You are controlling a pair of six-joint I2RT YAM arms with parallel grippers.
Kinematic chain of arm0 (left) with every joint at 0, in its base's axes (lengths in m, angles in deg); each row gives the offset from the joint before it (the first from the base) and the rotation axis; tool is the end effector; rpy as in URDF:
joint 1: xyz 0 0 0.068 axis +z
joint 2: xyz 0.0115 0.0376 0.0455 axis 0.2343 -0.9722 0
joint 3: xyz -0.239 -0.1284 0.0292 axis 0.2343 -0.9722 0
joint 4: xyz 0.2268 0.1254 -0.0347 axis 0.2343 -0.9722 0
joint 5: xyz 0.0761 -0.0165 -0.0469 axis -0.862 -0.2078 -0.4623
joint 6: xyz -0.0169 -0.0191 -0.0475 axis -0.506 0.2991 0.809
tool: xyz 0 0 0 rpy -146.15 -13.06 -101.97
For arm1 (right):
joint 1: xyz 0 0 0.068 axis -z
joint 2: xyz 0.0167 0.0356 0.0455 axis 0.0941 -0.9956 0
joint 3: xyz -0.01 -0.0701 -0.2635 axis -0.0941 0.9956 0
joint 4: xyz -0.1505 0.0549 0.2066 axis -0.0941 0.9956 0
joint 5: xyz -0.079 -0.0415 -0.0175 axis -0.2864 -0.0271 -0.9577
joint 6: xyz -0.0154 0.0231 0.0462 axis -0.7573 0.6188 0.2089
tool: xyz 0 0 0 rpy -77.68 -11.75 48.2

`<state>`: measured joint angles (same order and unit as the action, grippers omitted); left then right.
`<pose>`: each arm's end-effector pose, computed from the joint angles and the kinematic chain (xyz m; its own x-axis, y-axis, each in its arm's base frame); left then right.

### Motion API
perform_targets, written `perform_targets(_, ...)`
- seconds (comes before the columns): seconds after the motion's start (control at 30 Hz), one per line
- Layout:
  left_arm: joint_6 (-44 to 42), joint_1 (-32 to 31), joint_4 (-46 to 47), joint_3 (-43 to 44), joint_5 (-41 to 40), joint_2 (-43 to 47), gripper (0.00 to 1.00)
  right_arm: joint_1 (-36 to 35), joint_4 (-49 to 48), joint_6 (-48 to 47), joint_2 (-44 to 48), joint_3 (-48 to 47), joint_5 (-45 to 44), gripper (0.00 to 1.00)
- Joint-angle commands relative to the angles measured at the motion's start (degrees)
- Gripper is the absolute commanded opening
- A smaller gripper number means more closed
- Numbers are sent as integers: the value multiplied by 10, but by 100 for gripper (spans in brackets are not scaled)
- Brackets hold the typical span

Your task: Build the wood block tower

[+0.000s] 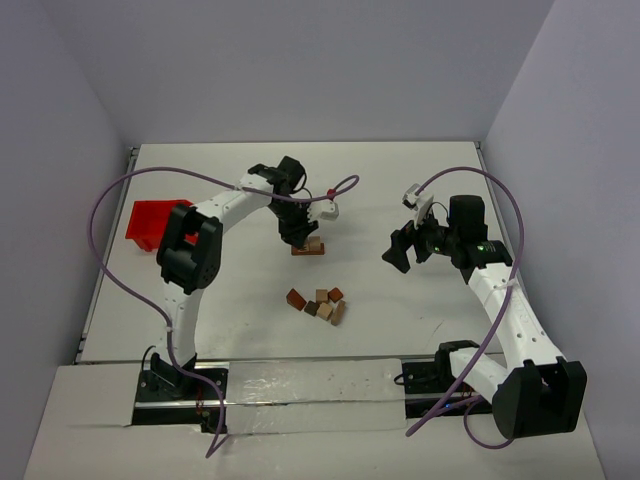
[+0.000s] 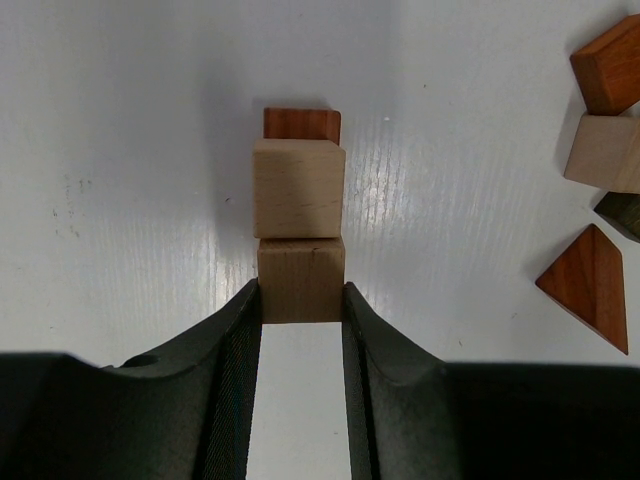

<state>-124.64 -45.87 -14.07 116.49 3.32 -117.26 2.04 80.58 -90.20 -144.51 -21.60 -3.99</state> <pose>0.3619 -0.2485 0.1924 -0.0980 0.8682 -0.4865 0.9918 0.0450 -0.1196 0.2084 0.0348 0.2813 -0.3749 -0.3353 -0.8643 -0.7450 0.6638 0.0657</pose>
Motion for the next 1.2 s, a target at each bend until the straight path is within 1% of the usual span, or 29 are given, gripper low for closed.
perform_targets(0.0,-5,-6,-4,24,13,-4,39,4,-5,-5,1,-9,10,100)
perform_targets(0.3,-6,-6,-3,19,8,-6,41,3,-4,-5,2,-9,12,100)
perform_targets(0.43,-5,-8,0,17,3,-6,44,3,-4,-5,2,-9,12,100)
perform_targets(0.6,-4,-9,3,13,-3,-6,50,4,-4,-5,2,-9,13,100)
perform_targets(0.87,-1,-9,3,16,-6,2,54,3,-4,-5,0,-9,12,100)
perform_targets(1.03,1,-5,-4,21,-16,54,59,3,-4,-7,2,-8,12,100)
perform_targets(1.17,3,25,-14,2,-8,126,64,3,-6,-7,8,-4,12,100)
